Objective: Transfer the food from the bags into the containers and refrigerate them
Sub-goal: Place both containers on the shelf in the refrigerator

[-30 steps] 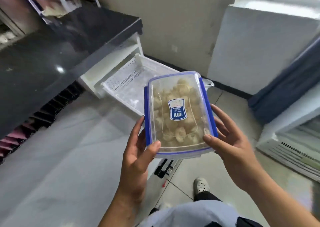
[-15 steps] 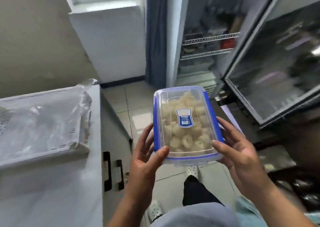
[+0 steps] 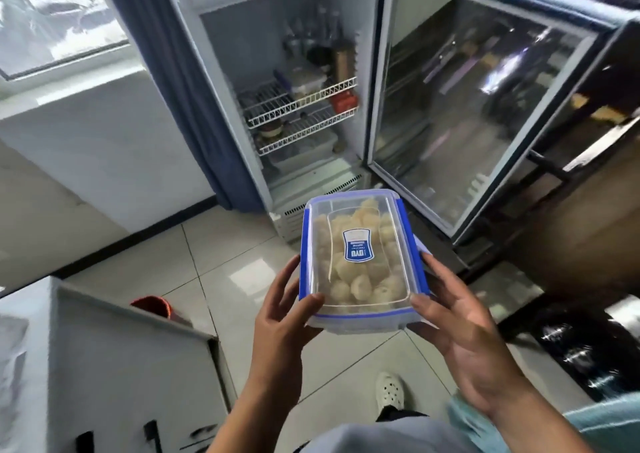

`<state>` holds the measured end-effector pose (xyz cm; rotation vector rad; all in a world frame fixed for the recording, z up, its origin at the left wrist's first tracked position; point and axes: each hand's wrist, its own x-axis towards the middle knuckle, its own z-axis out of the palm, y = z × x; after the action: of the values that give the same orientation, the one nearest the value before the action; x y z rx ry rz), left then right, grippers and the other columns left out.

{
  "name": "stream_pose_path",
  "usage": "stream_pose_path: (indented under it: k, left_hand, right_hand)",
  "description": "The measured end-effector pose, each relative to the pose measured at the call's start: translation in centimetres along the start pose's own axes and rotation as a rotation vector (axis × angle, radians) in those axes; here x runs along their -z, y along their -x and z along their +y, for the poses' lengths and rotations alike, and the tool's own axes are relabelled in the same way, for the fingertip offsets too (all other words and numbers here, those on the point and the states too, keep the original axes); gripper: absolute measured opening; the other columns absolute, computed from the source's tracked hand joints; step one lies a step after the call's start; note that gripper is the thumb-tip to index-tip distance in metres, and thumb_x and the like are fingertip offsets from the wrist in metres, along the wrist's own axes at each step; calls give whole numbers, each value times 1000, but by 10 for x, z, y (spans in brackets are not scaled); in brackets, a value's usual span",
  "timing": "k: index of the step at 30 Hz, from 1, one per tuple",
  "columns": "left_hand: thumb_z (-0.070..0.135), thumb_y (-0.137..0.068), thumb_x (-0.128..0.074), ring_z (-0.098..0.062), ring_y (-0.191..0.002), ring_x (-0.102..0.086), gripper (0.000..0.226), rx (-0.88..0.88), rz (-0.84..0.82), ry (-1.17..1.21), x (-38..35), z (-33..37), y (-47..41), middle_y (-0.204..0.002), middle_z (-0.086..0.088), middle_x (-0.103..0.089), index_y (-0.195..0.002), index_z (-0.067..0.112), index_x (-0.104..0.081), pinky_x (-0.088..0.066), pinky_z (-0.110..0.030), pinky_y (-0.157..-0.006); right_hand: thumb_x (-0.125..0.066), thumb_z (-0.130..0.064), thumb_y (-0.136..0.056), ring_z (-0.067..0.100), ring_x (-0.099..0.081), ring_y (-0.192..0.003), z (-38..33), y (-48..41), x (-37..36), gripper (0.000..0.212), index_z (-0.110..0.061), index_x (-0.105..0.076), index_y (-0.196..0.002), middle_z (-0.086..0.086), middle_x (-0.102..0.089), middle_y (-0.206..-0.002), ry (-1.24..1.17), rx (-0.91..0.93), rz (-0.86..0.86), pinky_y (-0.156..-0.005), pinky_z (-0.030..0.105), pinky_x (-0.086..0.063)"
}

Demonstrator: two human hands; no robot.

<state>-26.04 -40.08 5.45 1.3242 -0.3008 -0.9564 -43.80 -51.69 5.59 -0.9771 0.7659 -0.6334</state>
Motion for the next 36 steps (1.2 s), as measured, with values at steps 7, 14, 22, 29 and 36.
stream_pose_path:
  k: [7,14,22,29,36]
  left_hand:
    - [18,-73,-71,-24,-107,-70,64,45,92,21,-56,-25,-58,-125,1,-70,-133,35,-59,-58,-31,-71]
    - [12,-74,-77,-22,-105,-72,66,63,124,41,-65,-3,-126,-125,2,-69,-133,34,-59,-59,-31,-70]
    - [14,-75,-72,-23,-102,-72,62,23,88,81,-58,44,-281,-126,-2,-68,-132,35,-60,-57,-28,-68]
    - [14,-73,-69,-25,-105,-71,62,12,46,55,-50,90,-384,-125,0,-68,-131,34,-61,-59,-33,-72]
    - [9,-73,-68,-24,-106,-71,62,22,124,27,-65,98,-430,-124,8,-68,-128,36,-63,-61,-43,-79]
  right_hand:
    - [-77,-8,-73,15,-71,-101,-12,-67,45,61,-31,-62,-126,-2,-72,-119,1,-57,44,-69,24,-57]
    - [-69,-19,-79,11,-72,-97,-32,-146,28,53,-31,-58,-130,-9,-74,-112,59,-97,55,-72,25,-56]
    - [-67,-4,-87,23,-72,-103,-65,-298,-20,50,-32,-59,-128,-4,-74,-113,115,-79,168,-85,42,-58]
    - [-62,2,-89,23,-73,-95,-91,-396,-56,48,-30,-62,-125,2,-77,-103,110,-72,236,-75,33,-54]
    - [-62,2,-87,25,-70,-92,-99,-454,-45,51,-37,-67,-119,2,-75,-107,71,-166,203,-72,35,-52]
